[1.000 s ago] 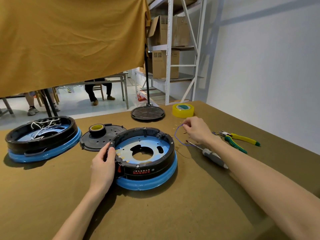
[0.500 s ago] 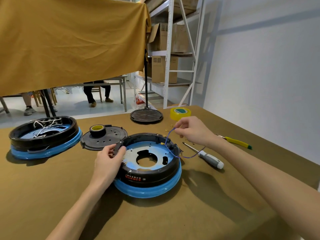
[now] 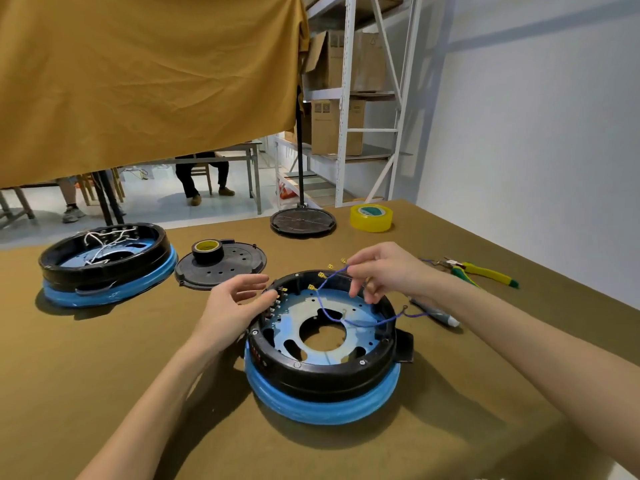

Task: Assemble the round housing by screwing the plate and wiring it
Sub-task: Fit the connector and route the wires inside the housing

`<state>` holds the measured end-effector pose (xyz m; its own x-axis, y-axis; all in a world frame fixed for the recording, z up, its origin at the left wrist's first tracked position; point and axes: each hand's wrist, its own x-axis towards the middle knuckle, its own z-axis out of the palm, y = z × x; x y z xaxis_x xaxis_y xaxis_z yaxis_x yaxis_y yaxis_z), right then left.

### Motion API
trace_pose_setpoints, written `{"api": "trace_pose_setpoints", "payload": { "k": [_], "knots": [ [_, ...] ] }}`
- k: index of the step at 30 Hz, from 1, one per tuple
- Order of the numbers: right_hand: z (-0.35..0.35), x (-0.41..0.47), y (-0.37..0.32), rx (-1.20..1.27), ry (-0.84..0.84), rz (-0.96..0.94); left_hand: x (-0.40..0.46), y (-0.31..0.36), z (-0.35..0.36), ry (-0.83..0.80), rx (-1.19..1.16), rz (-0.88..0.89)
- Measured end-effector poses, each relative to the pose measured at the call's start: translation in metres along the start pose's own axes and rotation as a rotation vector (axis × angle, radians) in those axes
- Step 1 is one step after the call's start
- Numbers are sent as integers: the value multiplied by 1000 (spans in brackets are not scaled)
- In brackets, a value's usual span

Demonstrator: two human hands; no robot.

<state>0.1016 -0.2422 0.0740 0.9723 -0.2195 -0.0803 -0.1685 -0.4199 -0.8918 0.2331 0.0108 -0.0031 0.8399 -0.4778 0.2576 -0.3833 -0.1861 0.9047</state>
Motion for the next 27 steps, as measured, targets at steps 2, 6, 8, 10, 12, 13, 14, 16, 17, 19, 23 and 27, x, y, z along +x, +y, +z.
{"api": "trace_pose_setpoints", "payload": {
  "k": [2, 6, 8, 10, 12, 13, 14, 16, 17, 19, 23, 27],
  "knots": [
    [11, 1, 2, 20, -38, 2, -7, 0, 4, 123, 54, 73],
    [33, 4, 1, 64, -95, -39, -22, 5, 13, 48, 60, 118],
    [42, 5, 2, 57, -104, -80, -26, 6, 14, 28, 42, 124],
    [49, 6, 3, 11, -114, -126, -28, 7, 13, 21, 34, 121],
    [52, 7, 3, -90, -94, -179, -30, 9, 12, 16, 26, 115],
    [52, 7, 1, -149, -68, -206, -31, 9, 11, 22, 21, 115],
    [52, 8, -1, -198, -38, -225, -32, 9, 11, 28, 15, 115],
    [50, 9, -6, -260, 29, -244, -33, 9, 10, 20, 16, 114],
    [50, 9, -8, -302, 69, -253, -33, 10, 9, 1, 31, 115],
    [53, 9, -11, -461, 171, -278, -32, 12, 8, -34, 75, 122],
    [73, -4, -11, -726, 477, -429, -29, 15, 9, -4, 28, 96],
    [88, -13, -10, -647, 390, -431, -28, 17, 17, 66, -159, 40]
  ]
}}
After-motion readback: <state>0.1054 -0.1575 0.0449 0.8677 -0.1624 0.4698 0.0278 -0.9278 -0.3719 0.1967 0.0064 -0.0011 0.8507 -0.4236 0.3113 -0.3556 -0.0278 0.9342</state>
